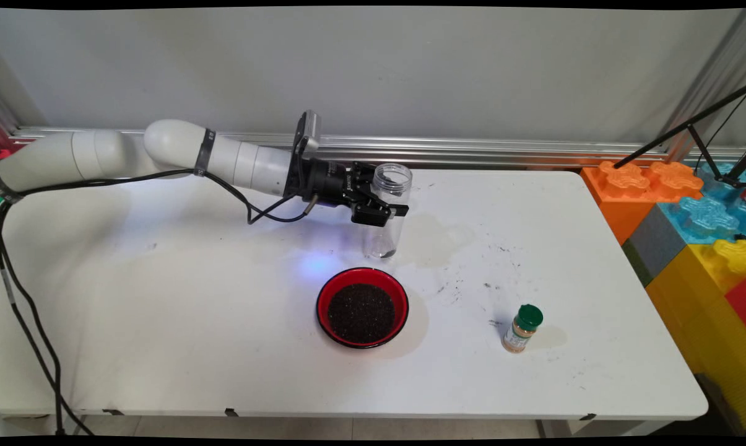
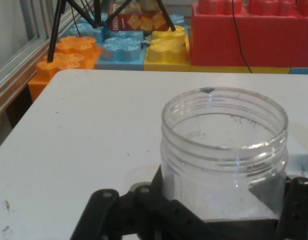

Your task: Place the picked object on the table

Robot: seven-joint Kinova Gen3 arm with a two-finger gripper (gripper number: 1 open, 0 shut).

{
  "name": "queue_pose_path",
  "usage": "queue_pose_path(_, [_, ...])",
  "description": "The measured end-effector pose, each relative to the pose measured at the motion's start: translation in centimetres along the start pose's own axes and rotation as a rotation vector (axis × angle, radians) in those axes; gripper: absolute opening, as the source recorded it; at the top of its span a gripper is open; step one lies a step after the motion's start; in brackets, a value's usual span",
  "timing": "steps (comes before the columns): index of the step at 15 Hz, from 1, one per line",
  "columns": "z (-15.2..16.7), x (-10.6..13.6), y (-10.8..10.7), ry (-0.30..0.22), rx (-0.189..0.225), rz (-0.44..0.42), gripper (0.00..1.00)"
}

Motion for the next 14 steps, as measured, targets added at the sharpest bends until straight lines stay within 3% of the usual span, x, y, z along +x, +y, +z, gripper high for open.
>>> queue_pose_path(14, [0.1, -1.6, -0.3, 0.011, -0.009, 0.027, 0.00])
